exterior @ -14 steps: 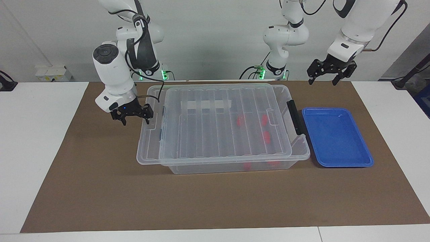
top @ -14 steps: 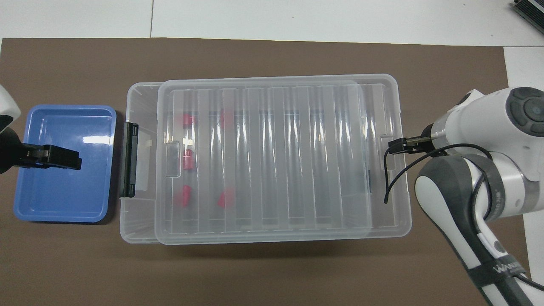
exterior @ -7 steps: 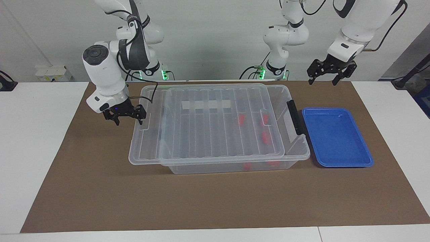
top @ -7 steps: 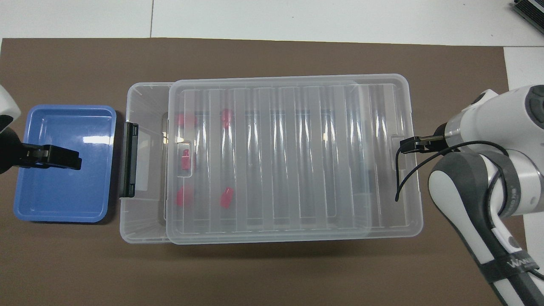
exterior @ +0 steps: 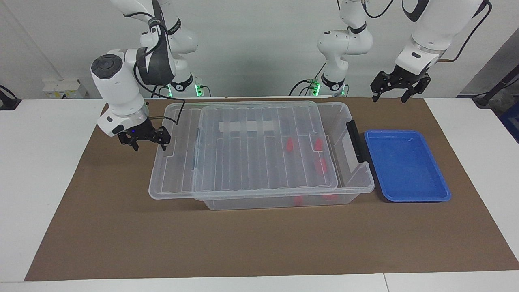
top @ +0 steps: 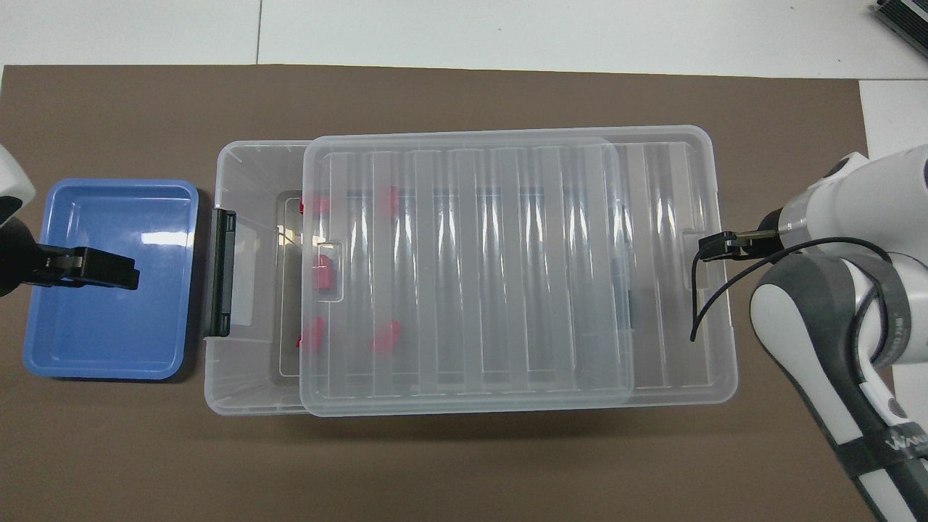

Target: Place red block in blue tray from box

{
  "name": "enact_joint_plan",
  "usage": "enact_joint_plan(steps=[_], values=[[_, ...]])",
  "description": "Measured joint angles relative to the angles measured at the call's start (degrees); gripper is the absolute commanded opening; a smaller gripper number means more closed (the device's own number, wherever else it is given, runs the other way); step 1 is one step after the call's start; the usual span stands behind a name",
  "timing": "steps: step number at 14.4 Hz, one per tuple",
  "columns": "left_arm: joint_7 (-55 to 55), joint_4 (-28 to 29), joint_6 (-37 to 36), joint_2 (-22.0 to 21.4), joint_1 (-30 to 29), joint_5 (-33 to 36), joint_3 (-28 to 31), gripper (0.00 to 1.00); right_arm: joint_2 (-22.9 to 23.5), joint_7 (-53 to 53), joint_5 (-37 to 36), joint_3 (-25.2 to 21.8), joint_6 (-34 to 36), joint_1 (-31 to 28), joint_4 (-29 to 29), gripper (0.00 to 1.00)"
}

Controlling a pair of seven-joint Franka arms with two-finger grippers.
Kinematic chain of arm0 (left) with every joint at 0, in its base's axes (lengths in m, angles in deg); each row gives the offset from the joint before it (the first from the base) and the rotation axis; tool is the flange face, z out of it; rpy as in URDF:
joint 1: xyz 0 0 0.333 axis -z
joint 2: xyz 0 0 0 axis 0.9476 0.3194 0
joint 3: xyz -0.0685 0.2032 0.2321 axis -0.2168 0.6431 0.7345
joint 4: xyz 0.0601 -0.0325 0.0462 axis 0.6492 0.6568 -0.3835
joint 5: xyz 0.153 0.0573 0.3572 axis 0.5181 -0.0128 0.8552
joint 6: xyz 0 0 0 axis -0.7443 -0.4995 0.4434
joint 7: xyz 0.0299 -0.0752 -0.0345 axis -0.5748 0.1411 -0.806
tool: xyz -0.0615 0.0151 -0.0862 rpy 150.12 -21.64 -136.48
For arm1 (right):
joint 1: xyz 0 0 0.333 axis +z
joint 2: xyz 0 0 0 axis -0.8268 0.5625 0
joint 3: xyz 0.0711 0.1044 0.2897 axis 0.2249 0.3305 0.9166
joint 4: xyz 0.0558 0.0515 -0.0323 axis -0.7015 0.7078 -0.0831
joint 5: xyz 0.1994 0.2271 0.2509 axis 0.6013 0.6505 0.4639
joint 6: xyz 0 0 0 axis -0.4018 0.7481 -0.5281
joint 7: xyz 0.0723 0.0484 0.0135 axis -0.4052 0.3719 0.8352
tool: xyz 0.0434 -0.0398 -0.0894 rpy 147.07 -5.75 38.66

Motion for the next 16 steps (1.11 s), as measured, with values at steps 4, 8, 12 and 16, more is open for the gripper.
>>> enact_joint_plan(steps=[4, 8, 12, 16], values=[[0.0, 0.0, 0.0, 0.0, 0.0, 0.0, 0.0, 1.0, 0.0, 1.01, 0.0, -0.03, 0.27, -1.3, -0.02, 1.0], [0.0, 0.0, 0.0, 0.0, 0.0, 0.0, 0.0, 1.0, -0.01, 1.1, -0.01, -0.03, 0.41, -1.71, -0.02, 1.0], [0.0, 0.0, 0.0, 0.0, 0.0, 0.0, 0.0, 1.0, -0.02, 1.1, -0.01, -0.05, 0.49, -2.32, -0.02, 1.0], [0.0, 0.0, 0.0, 0.0, 0.0, 0.0, 0.0, 1.0, -0.03, 1.1, -0.01, -0.06, 0.58, -3.28, -0.03, 1.0]])
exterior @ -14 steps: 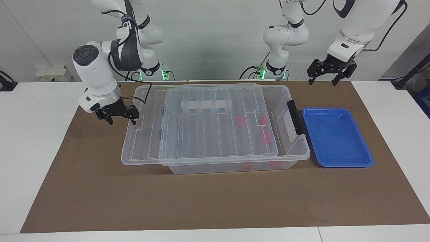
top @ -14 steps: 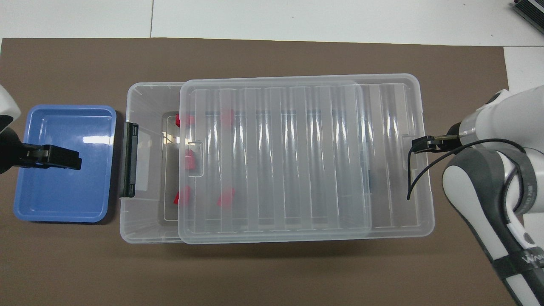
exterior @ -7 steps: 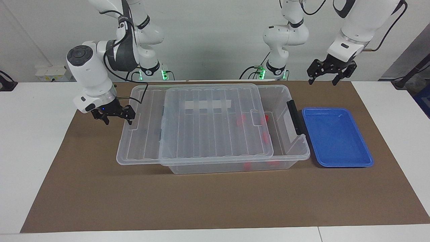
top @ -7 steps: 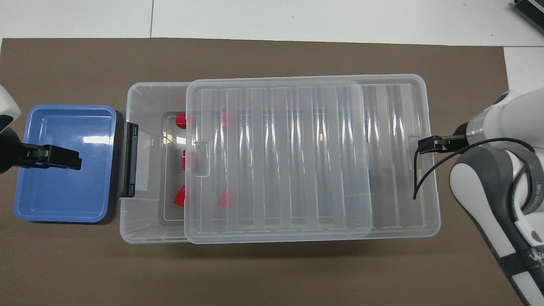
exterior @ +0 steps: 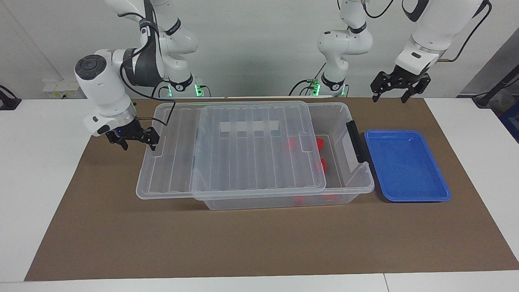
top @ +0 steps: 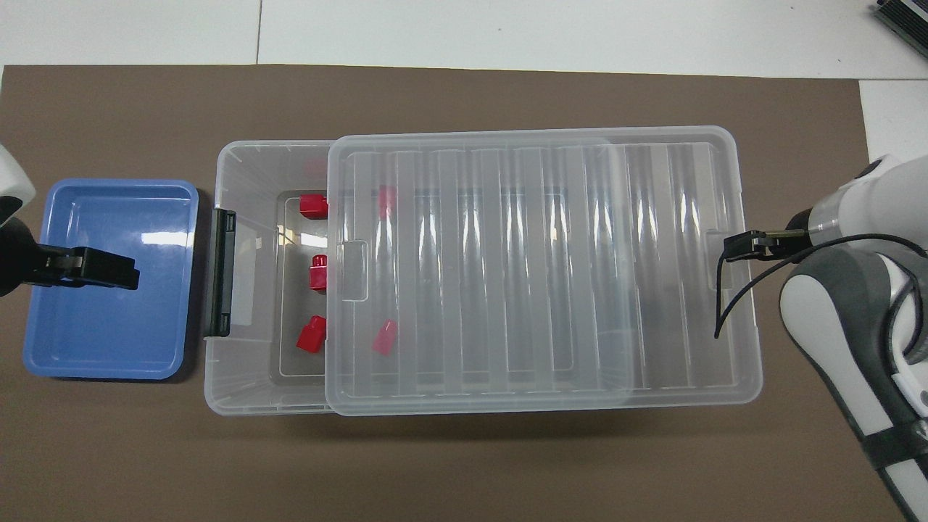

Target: Place red block in blue tray from box

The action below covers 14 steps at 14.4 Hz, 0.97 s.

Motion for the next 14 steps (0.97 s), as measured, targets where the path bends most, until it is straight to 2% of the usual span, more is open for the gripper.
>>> enact_joint_plan(steps=[14], values=[[0.0, 0.0, 0.0, 0.0, 0.0, 0.0, 0.0, 1.0, -0.1, 2.25, -0.37, -0.04, 0.35, -2.52, -0.07, 1.0]])
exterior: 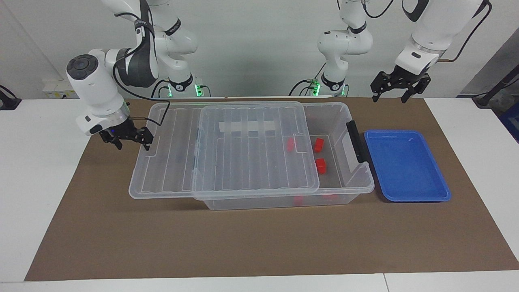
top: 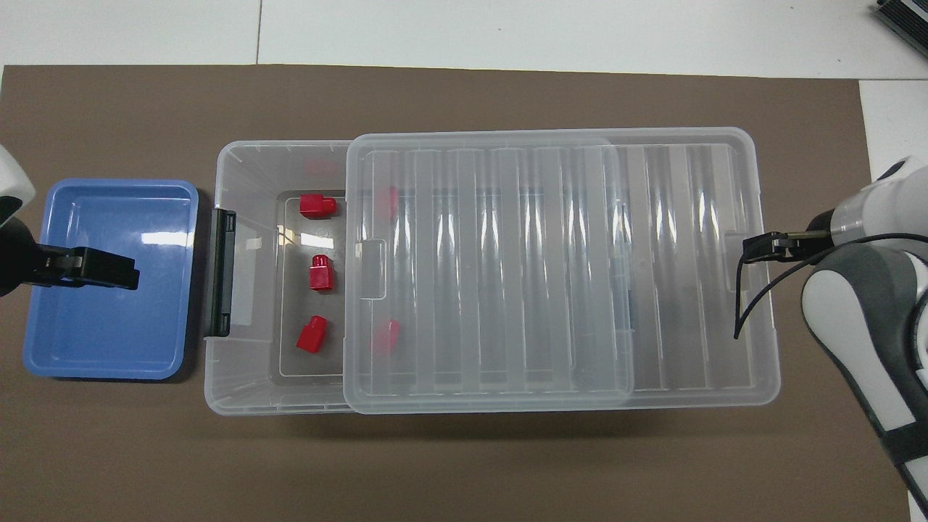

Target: Place red block in blue tray from box

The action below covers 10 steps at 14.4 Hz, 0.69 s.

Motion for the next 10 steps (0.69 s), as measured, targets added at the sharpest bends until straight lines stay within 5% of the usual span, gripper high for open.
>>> enact_joint_plan(steps=[10], values=[[-0.04, 0.0, -0.07, 0.0, 0.0, 0.0, -0.03, 1.0, -0.03, 0.93, -0.75, 0.0, 0.28, -0.89, -0.06, 1.0]])
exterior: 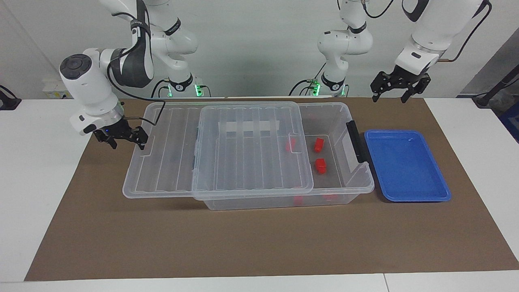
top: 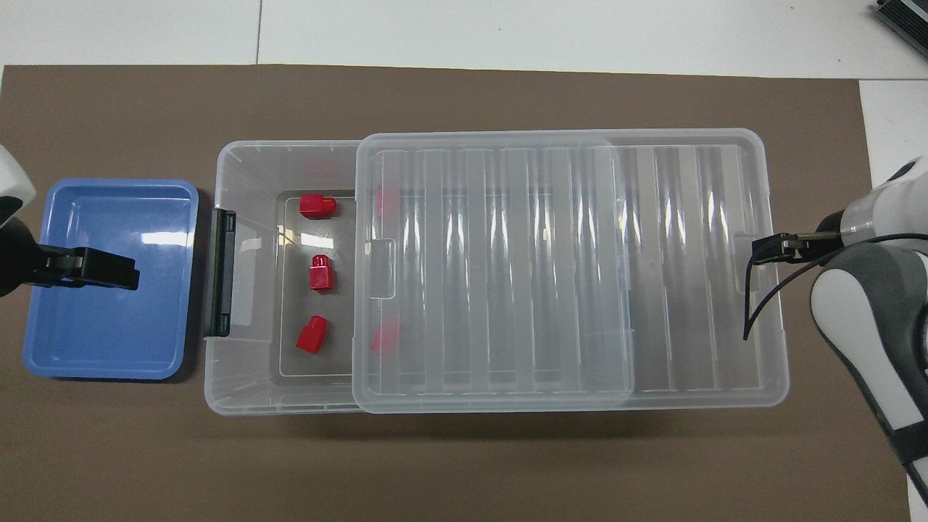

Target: Place red block in blue tray from box

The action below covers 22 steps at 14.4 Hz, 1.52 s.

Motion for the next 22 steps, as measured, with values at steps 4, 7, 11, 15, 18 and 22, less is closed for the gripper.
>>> enact_joint_plan(steps=[4, 7, 11, 15, 18, 22], values=[[-2.55, 0.0, 0.42, 0.0, 0.01, 0.0, -0.14, 1.0, 0.0, 0.92, -0.14, -0.24, 0.03, -0.32, -0.01, 1.0], [-10.93, 0.0, 2.69, 0.0, 0.41, -0.02, -0.82, 1.0, -0.01, 1.35, -0.26, -0.46, 0.03, -0.33, -0.02, 1.0], [-22.86, 0.36, 6.58, 0.04, 2.9, -0.03, -2.42, 1.0, -0.02, 1.35, -0.32, -0.47, 0.14, -0.33, -0.09, 1.0], [-29.72, 5.32, 14.89, 0.09, 5.83, -0.03, -2.66, 1.0, -0.09, 1.35, -0.34, -0.38, 2.17, -0.27, -1.79, 1.0], [-34.86, 9.56, 20.93, 0.41, 7.97, 1.24, -2.74, 1.0, -0.2, 1.35, -0.33, -0.05, 4.38, -0.22, -3.87, 1.0], [-39.61, 12.67, 27.01, 3.66, 12.04, 6.32, -2.91, 1.0, -1.56, 1.35, -0.33, 0.16, 6.43, -0.2, -6.51, 1.0]])
